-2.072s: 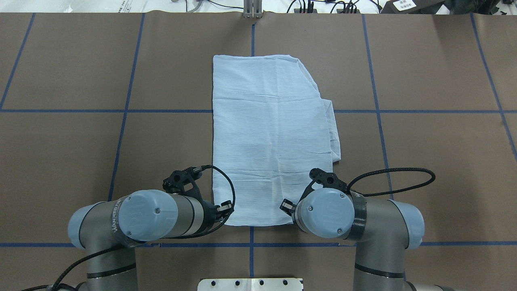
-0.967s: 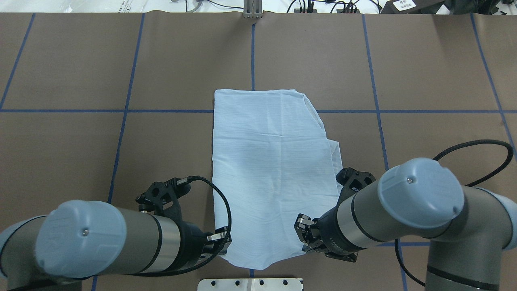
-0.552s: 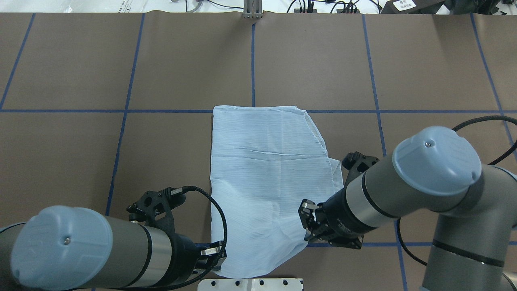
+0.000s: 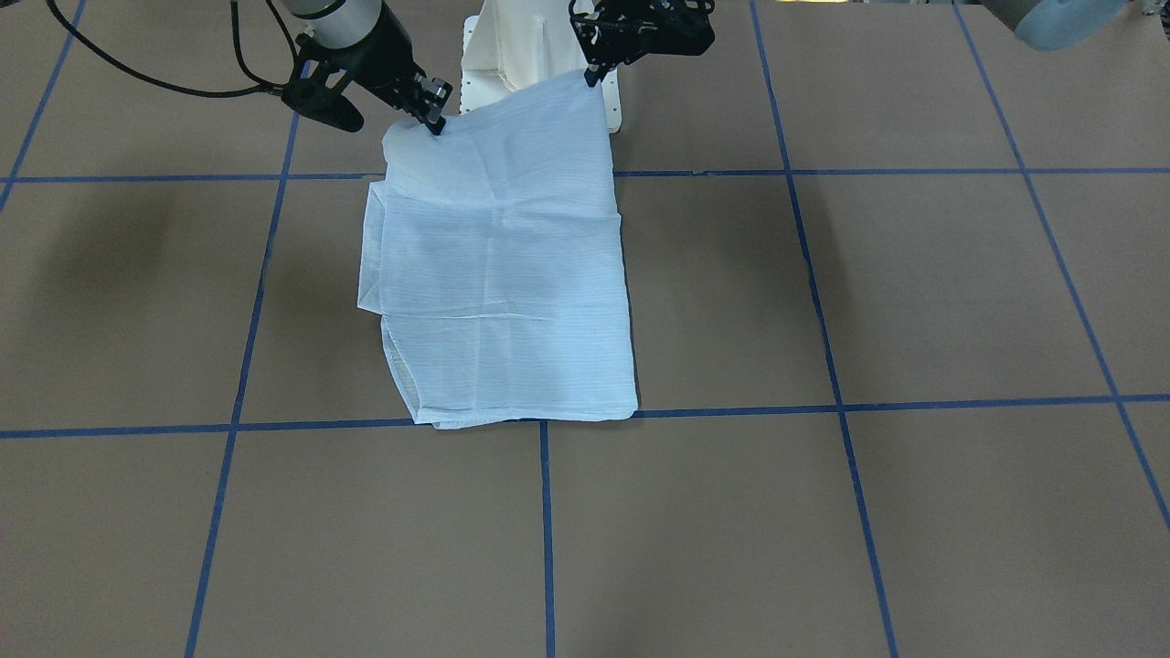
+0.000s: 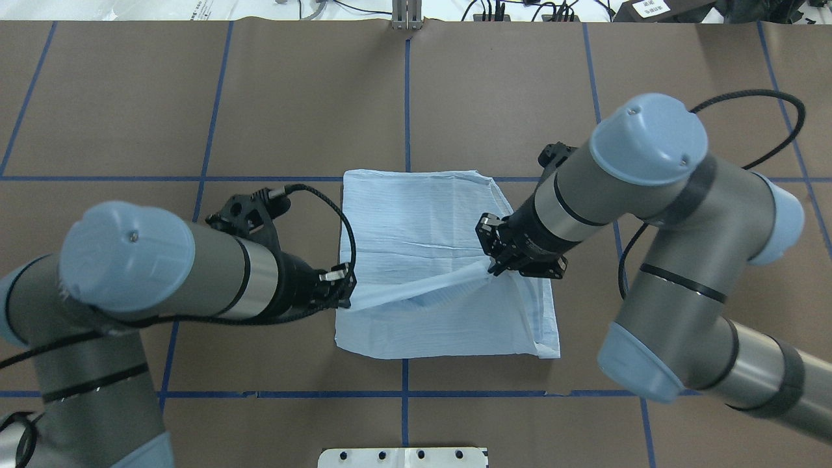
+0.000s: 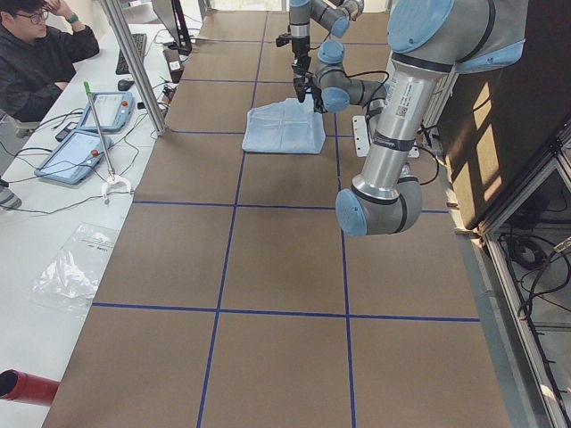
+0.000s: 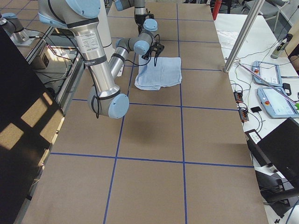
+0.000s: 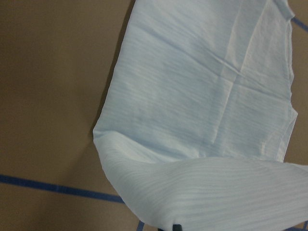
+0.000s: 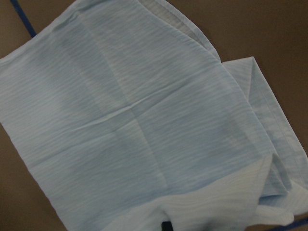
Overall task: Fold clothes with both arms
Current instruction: 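Lift the near edge with both grippers and fold it farther from the robot, then lay the edge down near the far end and open both grippers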
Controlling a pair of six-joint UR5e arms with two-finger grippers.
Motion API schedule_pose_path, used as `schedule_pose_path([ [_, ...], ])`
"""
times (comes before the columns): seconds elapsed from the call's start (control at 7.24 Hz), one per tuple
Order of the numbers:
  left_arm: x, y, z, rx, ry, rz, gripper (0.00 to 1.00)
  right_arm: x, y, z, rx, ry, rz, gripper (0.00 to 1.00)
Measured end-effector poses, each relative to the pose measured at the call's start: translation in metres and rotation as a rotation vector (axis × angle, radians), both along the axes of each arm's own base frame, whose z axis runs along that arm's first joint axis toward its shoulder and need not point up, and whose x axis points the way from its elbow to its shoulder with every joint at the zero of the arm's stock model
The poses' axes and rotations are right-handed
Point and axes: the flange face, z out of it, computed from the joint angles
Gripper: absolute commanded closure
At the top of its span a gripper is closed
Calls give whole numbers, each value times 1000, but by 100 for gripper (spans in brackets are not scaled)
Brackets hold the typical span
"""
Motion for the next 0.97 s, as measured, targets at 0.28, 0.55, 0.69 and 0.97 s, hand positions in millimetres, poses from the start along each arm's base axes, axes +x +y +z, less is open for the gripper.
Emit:
schedule_pose_path([
  [0.28, 21, -74, 26, 19, 20, -57, 100, -34, -61, 8, 29, 54, 17, 100],
  [0.55, 43, -132, 75, 44, 8, -98, 100, -63, -117, 21, 56, 64, 47, 100],
  [0.69, 48, -152, 94, 53, 5, -113, 100, -77, -136, 24, 62, 72, 62, 100],
  [0.97, 57, -181, 97, 59, 7, -137, 100, -89, -159, 25, 61, 93, 83, 100],
])
